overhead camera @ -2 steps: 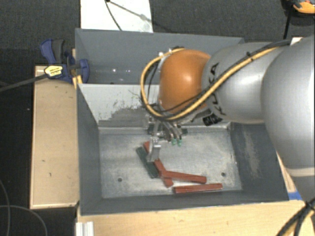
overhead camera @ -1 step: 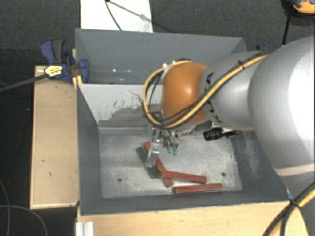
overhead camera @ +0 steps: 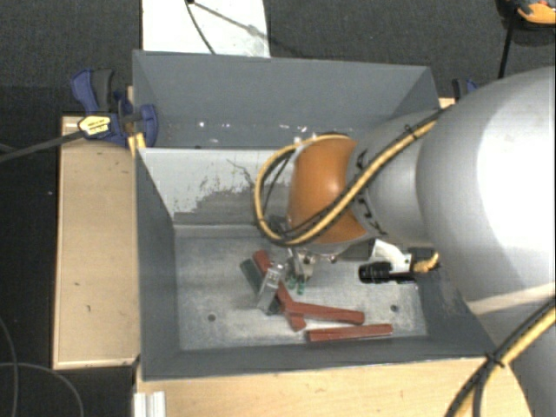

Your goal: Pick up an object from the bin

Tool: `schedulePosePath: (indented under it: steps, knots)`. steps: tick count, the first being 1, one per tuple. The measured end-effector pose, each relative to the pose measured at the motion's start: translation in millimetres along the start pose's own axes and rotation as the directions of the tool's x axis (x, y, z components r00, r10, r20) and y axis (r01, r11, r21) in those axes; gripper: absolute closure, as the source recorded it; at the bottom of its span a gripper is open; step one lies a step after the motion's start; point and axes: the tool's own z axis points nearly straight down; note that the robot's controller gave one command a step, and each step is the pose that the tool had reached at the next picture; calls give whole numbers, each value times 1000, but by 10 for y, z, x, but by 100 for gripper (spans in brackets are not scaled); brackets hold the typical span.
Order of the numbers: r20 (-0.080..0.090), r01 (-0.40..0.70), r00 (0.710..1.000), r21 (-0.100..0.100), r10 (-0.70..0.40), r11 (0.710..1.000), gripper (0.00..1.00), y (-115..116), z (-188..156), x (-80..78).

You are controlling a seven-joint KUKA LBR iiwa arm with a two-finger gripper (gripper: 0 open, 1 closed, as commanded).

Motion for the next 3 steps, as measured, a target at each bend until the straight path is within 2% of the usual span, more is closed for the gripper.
schedulePosePath:
  steps: [1,2,3]
  knots:
    - [1,84,996,1,-84,996,0,-74,-364,51]
    - [3,-105,994,-1,105,994,0,-159,-240,159]
    - [9,-62,998,-6,62,998,100,-194,-33,236]
